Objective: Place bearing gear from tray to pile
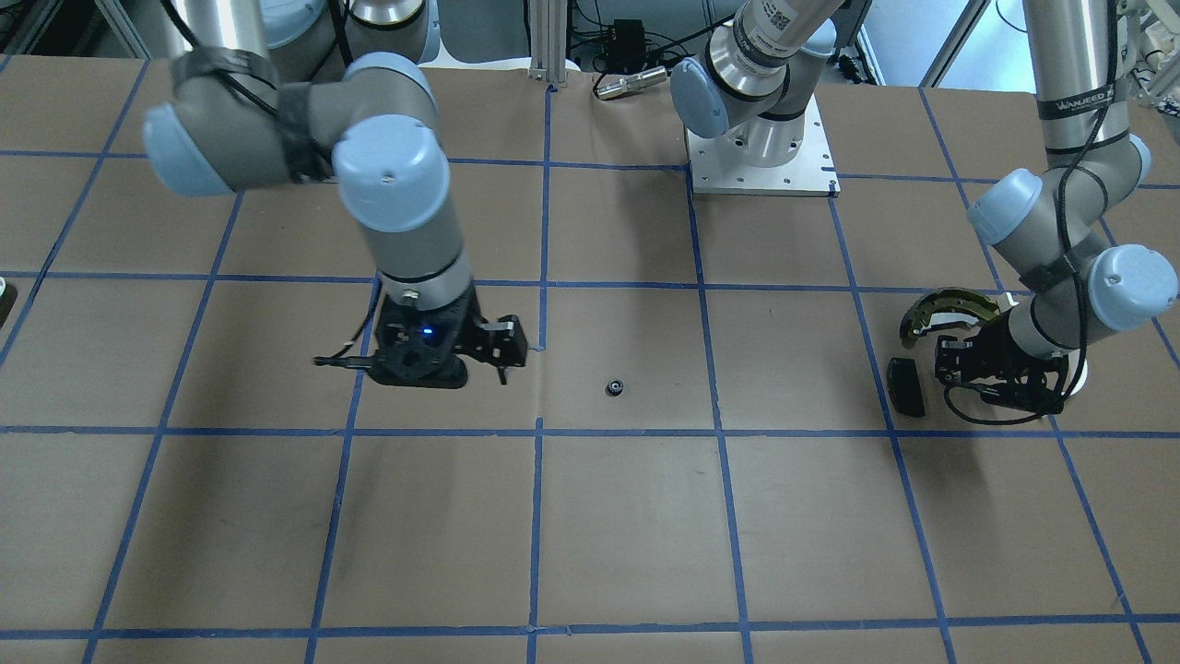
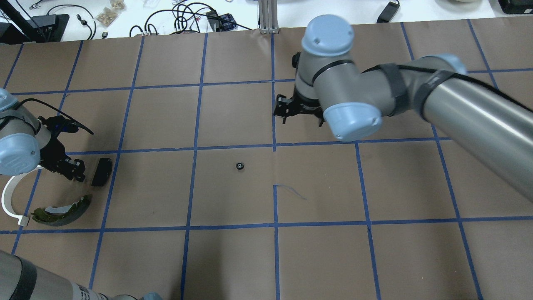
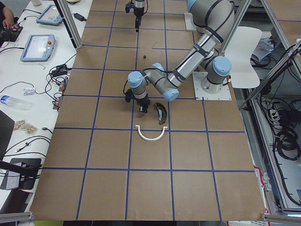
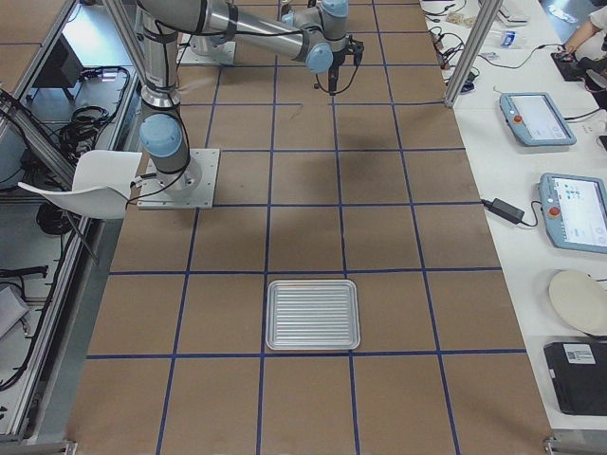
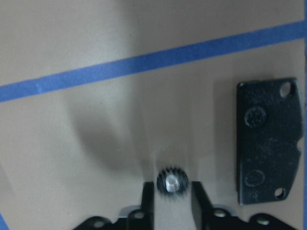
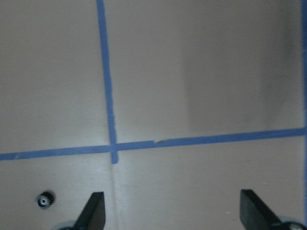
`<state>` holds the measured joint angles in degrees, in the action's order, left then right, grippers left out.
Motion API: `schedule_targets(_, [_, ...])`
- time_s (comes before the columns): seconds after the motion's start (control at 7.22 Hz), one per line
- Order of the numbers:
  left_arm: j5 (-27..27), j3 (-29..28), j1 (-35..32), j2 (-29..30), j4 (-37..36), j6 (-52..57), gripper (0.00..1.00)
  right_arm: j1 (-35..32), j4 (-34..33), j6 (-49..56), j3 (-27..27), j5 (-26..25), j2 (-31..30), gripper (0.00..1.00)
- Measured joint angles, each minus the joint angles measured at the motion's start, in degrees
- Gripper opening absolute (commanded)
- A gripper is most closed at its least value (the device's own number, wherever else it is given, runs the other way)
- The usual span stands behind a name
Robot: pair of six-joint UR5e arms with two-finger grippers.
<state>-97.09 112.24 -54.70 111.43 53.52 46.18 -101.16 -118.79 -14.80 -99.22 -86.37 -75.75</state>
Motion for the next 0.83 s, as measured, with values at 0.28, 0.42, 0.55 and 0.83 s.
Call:
schedule_targets(0.28, [0.11, -0.22, -0.18, -0.49, -0.02, -0.3, 1.0, 8.61, 8.52, 11.07, 0.06, -1.34, -6.55, 1.0])
schedule_targets(0.42, [0.09, -0.78, -0.74, -1.55, 0.31, -0.47, 1.0, 10.89, 11.09, 13.58, 0.33, -2.12, -9.27, 1.0])
schedule_targets(0.55, [0.07, -1.72, -1.99, -2.84, 0.68, -1.22, 1.0, 11.83, 13.34, 14.74, 0.6, -2.93, -12.51, 1.0])
schedule_targets(0.83, [0.37, -4.78, -9.29, -5.45, 3.36, -10.86, 1.0, 12.21, 17.53, 15.1, 0.92, -3.27, -16.63, 1.0])
